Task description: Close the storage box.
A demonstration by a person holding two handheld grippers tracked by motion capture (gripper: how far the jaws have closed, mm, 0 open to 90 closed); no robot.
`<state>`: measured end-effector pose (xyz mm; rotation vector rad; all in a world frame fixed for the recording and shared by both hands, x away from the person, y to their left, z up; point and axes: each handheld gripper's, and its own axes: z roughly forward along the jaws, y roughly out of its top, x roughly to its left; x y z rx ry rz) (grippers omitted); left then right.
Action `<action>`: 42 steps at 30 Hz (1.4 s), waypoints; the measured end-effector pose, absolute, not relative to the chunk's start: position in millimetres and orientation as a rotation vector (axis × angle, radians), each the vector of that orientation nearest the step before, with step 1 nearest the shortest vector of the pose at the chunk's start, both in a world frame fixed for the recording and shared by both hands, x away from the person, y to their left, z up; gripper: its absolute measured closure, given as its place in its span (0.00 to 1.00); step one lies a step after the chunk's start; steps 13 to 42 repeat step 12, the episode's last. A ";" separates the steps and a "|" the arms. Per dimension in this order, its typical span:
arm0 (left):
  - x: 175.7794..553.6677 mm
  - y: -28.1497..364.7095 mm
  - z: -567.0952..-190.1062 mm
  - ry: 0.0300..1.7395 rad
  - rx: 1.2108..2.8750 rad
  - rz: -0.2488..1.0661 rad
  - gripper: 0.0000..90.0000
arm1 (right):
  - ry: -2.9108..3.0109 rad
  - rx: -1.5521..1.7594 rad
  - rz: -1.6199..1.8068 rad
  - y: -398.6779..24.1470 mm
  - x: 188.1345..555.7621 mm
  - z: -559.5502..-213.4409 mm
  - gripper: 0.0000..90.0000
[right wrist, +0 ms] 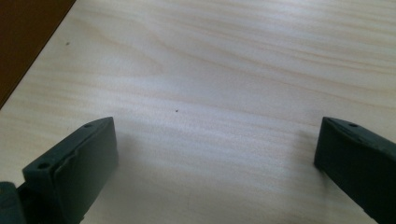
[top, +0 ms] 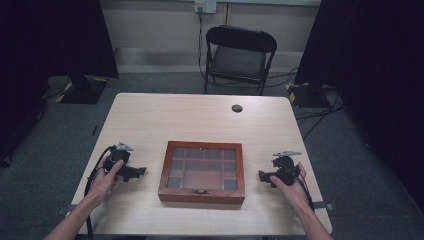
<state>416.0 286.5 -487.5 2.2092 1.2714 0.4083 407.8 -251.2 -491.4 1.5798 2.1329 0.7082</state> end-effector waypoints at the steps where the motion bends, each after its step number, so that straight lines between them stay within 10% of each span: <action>1: 415.1 283.0 -490.4 1.284 2.180 0.424 0.11 | 2.110 1.581 0.718 -250.7 407.0 -492.5 0.00; 42: 411.3 281.5 -503.1 1.193 2.085 0.498 0.00 | 2.028 1.515 0.833 -252.1 401.5 -501.5 0.00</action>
